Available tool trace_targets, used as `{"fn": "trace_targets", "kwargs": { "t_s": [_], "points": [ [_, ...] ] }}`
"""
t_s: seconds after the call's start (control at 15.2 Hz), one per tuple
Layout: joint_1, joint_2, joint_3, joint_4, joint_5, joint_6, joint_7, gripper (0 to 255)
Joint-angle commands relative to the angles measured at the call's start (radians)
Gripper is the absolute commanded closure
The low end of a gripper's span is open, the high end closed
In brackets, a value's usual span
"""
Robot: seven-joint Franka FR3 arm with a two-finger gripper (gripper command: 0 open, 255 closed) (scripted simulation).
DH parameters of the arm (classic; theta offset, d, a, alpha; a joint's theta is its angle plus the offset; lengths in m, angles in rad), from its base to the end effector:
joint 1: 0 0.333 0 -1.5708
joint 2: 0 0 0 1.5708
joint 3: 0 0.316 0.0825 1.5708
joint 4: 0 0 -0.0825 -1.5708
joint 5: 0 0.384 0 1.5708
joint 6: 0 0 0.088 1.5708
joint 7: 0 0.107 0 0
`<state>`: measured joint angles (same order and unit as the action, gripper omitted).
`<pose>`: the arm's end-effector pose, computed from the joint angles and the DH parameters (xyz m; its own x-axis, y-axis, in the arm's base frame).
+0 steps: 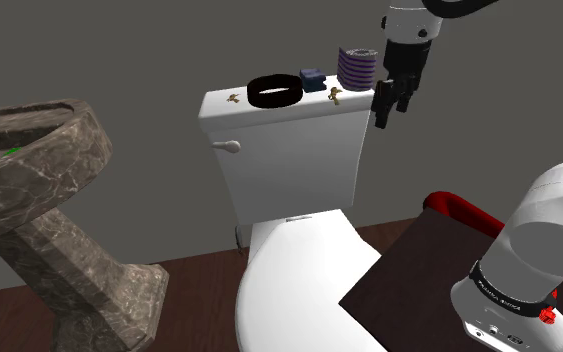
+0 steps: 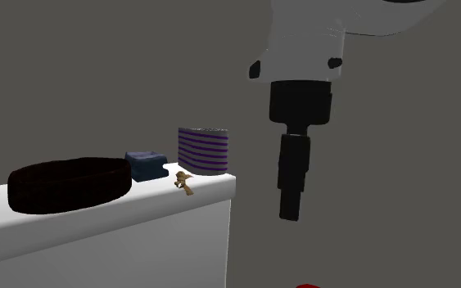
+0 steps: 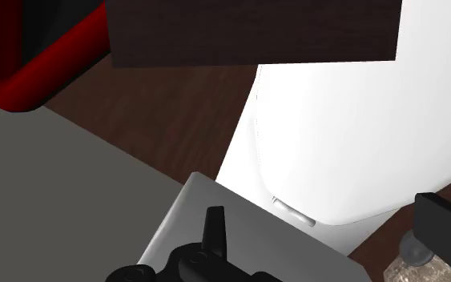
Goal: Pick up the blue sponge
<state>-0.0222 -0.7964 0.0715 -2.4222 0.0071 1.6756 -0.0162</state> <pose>0.3128 0.0216 0.5710 0.9978 0.0457 0.0478 0.0436 -0.9980 0.0448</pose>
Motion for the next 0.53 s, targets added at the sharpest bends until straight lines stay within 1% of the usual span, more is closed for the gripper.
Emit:
{"fn": "trace_targets", "kwargs": {
  "t_s": [0.0,0.46],
  "points": [
    [0.0,0.0,0.0,0.0,0.0,0.0,0.0,0],
    [-0.038,0.277,-0.011,0.224,-0.003,0.068,0.034,0]
  ]
}}
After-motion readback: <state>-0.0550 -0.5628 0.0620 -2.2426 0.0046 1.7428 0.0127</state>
